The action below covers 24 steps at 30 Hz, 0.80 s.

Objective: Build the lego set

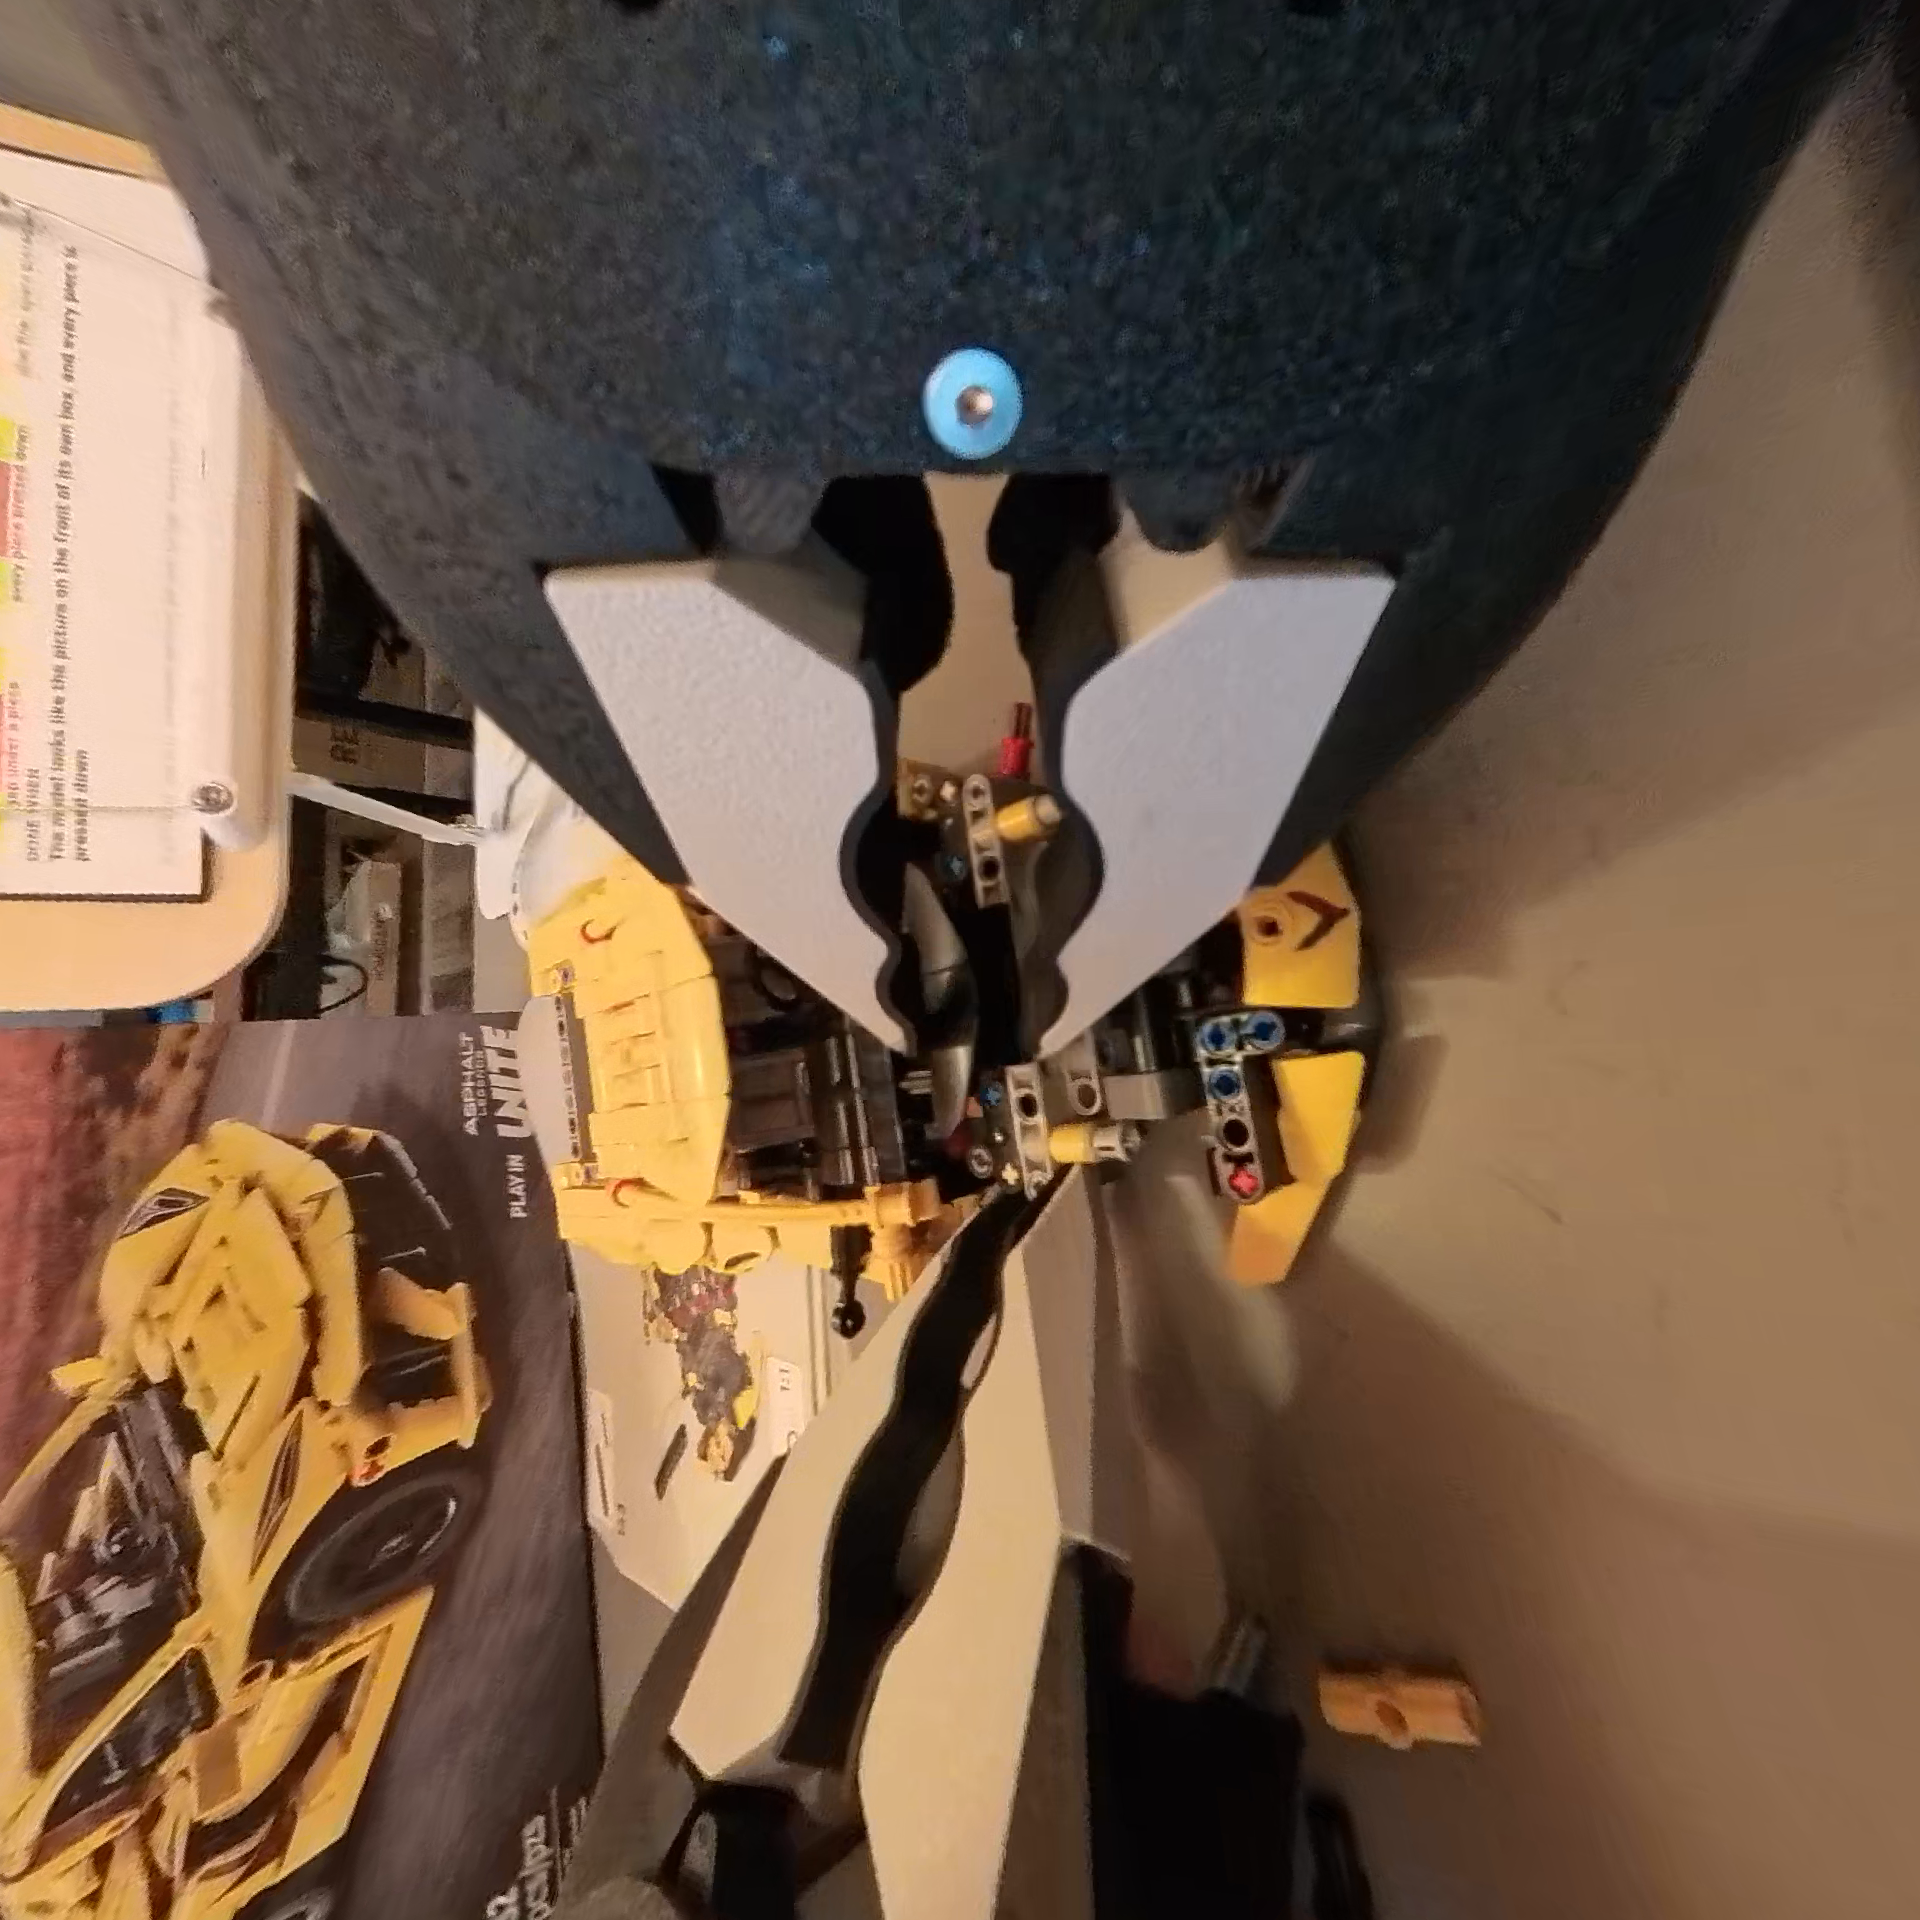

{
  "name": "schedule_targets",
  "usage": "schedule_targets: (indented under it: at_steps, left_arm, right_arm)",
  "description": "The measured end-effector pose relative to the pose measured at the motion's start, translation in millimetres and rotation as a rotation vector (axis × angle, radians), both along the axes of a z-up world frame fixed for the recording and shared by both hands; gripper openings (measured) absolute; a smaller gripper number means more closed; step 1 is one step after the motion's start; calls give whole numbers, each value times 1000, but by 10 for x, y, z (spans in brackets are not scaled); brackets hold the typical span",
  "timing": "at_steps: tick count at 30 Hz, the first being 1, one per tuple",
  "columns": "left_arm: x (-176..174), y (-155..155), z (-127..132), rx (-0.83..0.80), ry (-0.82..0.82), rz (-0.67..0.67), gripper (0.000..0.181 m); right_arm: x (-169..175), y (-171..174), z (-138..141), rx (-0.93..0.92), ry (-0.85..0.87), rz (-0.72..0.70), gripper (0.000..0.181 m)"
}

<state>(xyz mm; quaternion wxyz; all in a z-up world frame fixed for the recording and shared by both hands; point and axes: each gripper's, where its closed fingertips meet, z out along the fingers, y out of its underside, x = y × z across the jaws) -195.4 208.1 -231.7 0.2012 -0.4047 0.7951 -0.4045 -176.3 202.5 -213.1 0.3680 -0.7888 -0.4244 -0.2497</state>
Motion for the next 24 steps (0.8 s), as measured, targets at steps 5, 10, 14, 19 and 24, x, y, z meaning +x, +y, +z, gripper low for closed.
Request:
schedule_targets:
  at_steps: [5,10,14,19,24]
  left_arm:
    - [0,0,0,-4,3,0,13]
    - [3,1,1,-12,9,6,12]
    - [5,7,0,-14,11,12,12]
    - [6,10,1,-25,18,13,12]
    - [10,-7,1,-26,14,9,13]
  right_arm:
    - [6,33,26,40,-82,8,7]
    - [14,40,32,125,-303,23,5]
    - [13,47,38,203,-460,-29,4]
    - [16,49,31,168,-315,-101,5]
    - [-64,29,32,121,-150,-113,12]
